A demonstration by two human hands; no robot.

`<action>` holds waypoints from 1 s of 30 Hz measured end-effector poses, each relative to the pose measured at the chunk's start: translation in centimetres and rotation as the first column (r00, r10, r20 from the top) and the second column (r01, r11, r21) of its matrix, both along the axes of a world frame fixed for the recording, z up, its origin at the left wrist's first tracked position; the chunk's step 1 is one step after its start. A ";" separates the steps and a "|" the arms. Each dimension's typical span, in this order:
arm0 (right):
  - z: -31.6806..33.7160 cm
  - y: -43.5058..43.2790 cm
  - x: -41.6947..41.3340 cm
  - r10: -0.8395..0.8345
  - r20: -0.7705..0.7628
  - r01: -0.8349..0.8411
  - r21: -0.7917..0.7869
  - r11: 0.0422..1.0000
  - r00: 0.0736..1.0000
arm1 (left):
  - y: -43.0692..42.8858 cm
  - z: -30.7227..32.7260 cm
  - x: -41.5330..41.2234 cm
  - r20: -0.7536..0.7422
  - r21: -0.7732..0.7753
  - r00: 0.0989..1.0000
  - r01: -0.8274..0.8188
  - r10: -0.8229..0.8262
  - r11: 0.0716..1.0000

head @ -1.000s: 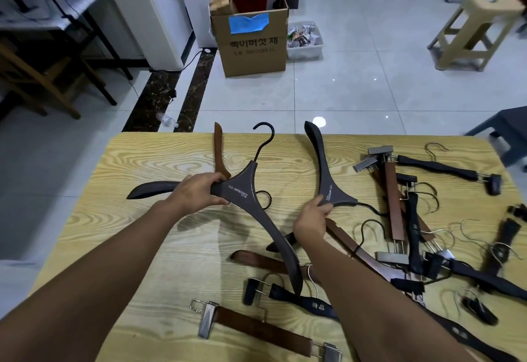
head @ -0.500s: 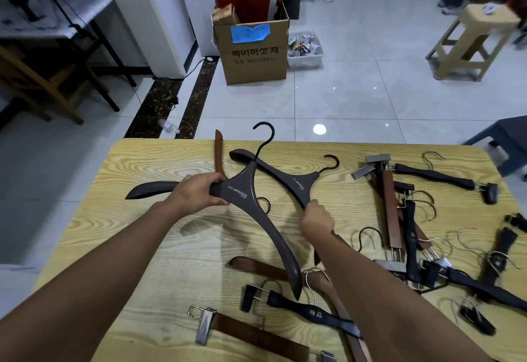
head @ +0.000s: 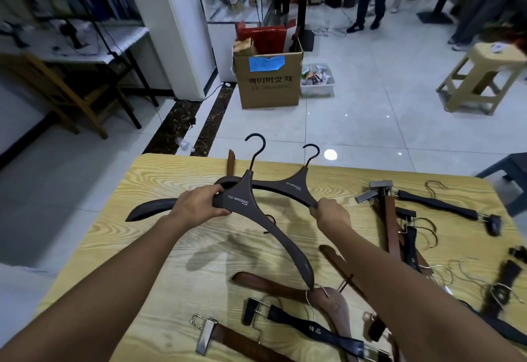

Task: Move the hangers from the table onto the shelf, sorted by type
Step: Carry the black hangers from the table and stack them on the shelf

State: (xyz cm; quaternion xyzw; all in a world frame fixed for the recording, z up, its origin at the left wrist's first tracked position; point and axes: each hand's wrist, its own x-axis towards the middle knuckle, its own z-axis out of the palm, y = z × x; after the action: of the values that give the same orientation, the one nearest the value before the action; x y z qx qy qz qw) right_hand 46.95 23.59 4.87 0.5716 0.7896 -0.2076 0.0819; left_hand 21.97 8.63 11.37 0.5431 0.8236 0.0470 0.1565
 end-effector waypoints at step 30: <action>15.5 -10.0 -5.0 0.722 -0.089 -0.572 0.546 0.612 0.687 | -21.1 12.3 9.3 -0.108 0.277 0.810 -0.533 0.577 0.800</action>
State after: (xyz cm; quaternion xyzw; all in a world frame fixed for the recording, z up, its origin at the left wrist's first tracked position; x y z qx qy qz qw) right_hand 41.98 13.56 20.41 0.2057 0.9711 -0.0465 -0.1121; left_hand 31.30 -12.52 23.70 0.2933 0.9463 0.1361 -0.0071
